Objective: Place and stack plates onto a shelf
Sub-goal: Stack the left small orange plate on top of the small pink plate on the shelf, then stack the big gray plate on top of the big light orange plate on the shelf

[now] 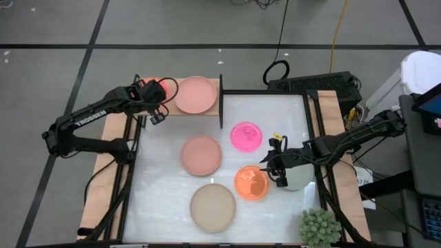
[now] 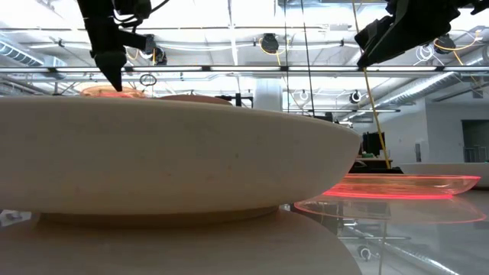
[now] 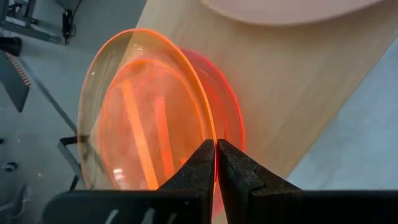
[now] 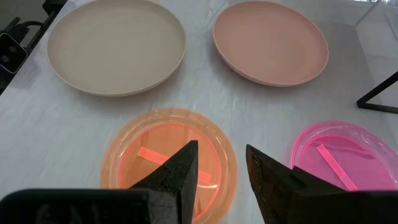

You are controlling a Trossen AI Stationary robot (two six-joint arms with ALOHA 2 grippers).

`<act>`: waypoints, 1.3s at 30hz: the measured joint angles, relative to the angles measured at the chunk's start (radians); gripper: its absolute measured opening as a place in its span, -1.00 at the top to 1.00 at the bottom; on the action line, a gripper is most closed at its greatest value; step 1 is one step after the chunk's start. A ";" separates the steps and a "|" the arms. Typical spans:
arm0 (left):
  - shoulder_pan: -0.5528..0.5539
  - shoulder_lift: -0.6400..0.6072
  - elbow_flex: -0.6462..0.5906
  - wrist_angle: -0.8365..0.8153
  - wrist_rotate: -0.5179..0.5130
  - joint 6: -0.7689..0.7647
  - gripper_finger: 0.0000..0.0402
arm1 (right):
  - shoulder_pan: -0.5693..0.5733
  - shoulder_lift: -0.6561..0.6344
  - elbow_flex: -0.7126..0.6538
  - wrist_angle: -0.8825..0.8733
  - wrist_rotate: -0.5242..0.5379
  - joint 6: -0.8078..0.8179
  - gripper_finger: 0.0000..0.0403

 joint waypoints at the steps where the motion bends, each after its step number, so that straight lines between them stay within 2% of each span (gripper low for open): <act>1: 0.002 0.000 0.000 0.009 0.005 0.005 0.89 | 0.000 0.000 0.000 0.000 0.000 0.000 0.41; 10: 0.010 0.026 0.000 0.023 0.005 0.027 0.88 | 0.000 0.000 0.000 0.000 -0.001 -0.008 0.41; 20: 0.016 0.037 0.000 0.053 -0.001 0.012 0.48 | 0.000 0.000 0.000 0.000 -0.002 -0.008 0.41; 31: -0.059 0.037 0.000 0.052 0.003 -0.137 0.44 | 0.000 0.000 0.000 -0.001 -0.002 -0.008 0.41; 39: -0.221 0.017 0.000 0.052 0.005 -0.420 0.44 | 0.000 0.000 0.000 -0.046 -0.002 0.046 0.41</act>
